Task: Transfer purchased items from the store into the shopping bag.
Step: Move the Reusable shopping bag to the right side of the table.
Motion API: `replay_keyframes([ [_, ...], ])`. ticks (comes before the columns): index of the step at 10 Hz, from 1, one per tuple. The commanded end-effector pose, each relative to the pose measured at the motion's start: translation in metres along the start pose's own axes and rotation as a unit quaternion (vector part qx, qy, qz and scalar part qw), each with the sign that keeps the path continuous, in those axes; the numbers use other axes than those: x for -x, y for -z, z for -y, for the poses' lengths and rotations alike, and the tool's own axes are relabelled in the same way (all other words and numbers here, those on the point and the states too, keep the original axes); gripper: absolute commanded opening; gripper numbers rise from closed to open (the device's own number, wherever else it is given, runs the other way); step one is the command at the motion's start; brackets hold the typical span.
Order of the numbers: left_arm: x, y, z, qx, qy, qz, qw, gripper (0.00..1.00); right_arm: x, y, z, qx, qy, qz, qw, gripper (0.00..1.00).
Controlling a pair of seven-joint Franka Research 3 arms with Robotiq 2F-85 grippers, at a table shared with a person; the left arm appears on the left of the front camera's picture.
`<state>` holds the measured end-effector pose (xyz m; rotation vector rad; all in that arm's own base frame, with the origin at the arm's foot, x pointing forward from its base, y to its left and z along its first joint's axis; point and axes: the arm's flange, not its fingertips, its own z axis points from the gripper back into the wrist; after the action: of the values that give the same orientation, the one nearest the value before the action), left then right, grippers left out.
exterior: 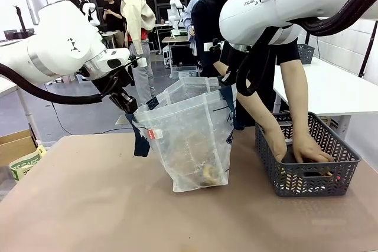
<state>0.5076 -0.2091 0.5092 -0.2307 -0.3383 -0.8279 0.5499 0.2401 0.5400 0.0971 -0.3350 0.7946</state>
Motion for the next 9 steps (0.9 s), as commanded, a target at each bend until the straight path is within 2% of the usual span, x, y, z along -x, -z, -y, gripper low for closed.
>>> replay_keyframes([
  [1, 0.0005, -0.0005, -0.0012, 0.000, -0.003, 0.000, 1.000, 0.00, 0.0004, -0.0012, 0.0012, 0.001, 0.001, 0.001, 1.000, 0.00],
  [9, 0.0005, -0.0005, -0.0012, 0.000, -0.003, 0.000, 1.000, 0.00, 0.0004, -0.0012, 0.0012, 0.001, 0.001, 0.001, 1.000, 0.00],
])
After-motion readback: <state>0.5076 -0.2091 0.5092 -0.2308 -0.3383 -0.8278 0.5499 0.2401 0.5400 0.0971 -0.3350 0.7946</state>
